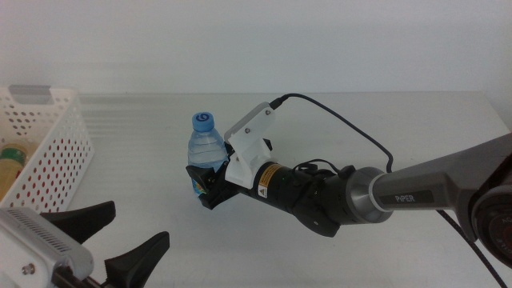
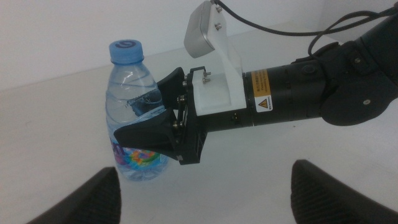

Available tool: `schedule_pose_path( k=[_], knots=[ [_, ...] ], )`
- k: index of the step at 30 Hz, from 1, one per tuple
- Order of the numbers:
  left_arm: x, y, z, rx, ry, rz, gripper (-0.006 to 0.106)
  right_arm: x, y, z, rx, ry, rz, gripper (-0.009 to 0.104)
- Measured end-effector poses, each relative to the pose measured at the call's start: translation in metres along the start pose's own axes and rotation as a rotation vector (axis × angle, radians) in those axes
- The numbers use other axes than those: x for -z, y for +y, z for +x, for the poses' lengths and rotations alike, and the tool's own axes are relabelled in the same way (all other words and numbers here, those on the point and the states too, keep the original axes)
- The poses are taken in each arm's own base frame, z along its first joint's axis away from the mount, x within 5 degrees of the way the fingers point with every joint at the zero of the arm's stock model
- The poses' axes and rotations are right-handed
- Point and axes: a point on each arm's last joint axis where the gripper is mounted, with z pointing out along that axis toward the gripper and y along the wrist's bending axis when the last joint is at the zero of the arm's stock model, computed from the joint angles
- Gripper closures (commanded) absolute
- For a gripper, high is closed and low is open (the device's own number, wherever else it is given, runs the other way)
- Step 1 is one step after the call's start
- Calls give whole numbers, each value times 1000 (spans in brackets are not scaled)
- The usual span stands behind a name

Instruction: Use arms to grab the bottles and put them into the dustbin to the left of the table.

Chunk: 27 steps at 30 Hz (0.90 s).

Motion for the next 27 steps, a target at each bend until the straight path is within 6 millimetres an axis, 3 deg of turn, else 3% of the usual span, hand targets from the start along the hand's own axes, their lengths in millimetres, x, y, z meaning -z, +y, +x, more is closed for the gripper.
schedule_pose_path(
  k=[1,7,9,10,13,16,20,27],
  knots=[
    [0,0,0,0,0,0,10,0,0,0,-1,0,1,95],
    [0,0,0,0,0,0,10,0,0,2,-2,18,3,69],
    [0,0,0,0,0,0,10,-1,1,1,-1,22,4,51],
    [0,0,0,0,0,0,10,-1,1,1,-1,23,4,32],
    [0,0,0,0,0,0,10,0,1,1,-14,25,4,16],
    [0,0,0,0,0,0,10,6,2,-4,-41,19,0,9],
    [0,0,0,0,1,0,10,27,6,-8,-51,37,-2,9],
    [0,0,1,0,1,0,10,93,18,-30,-38,37,-13,14]
  ],
)
